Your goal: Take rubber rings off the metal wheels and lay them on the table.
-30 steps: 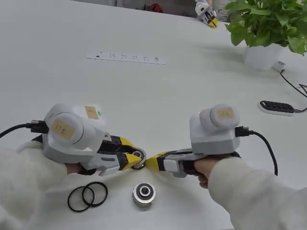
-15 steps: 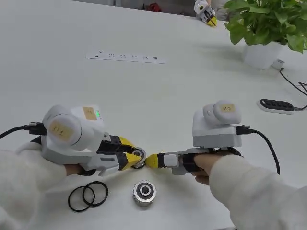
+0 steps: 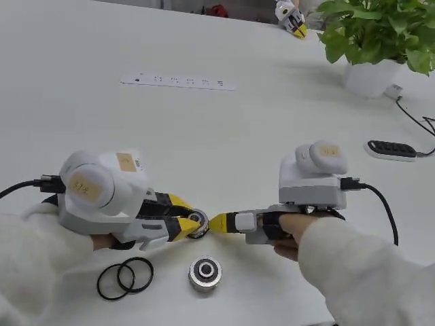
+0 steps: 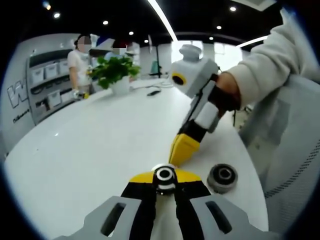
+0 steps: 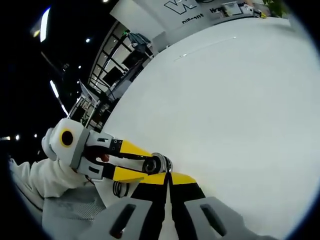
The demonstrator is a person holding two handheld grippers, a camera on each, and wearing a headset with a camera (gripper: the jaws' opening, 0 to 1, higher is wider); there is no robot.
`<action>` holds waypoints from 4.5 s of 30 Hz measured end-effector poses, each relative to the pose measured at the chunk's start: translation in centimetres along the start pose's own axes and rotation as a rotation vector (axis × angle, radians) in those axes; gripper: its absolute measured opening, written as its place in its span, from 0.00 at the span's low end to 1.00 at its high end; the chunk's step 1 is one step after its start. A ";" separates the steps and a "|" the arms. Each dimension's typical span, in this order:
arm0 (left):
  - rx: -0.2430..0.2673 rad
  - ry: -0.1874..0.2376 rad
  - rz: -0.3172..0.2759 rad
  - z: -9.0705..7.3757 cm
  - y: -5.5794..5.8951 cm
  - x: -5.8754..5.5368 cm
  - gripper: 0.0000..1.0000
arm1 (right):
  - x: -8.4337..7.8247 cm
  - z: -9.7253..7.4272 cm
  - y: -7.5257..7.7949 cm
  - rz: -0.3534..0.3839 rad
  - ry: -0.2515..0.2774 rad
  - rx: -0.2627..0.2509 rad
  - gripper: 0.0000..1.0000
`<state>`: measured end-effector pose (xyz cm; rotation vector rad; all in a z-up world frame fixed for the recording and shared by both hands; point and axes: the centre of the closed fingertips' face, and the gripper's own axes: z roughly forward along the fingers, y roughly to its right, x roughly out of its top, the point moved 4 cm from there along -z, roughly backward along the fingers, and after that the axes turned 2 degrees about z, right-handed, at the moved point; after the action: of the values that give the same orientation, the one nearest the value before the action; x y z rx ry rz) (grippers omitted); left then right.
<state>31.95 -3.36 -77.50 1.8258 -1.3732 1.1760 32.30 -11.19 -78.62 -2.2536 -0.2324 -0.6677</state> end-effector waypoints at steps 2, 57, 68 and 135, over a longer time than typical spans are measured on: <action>0.000 0.001 0.000 0.0 0.0 0.0 0.14 | 0.4 -0.1 -0.2 0.019 0.015 0.014 0.00; -0.001 0.007 0.002 -0.1 0.1 0.0 0.14 | 0.5 0.1 -2.3 -0.292 -0.007 0.002 0.00; 0.000 0.010 0.000 -0.1 0.1 0.0 0.14 | 0.6 0.2 -2.6 -0.304 -0.004 0.005 0.00; -0.004 0.124 0.064 -10.3 -0.2 6.9 0.70 | 1.8 -0.4 -5.1 -0.257 0.058 0.049 0.00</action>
<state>29.53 2.20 -66.65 1.6878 -1.3711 1.2949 31.82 -8.02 -74.24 -2.1739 -0.5104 -0.8508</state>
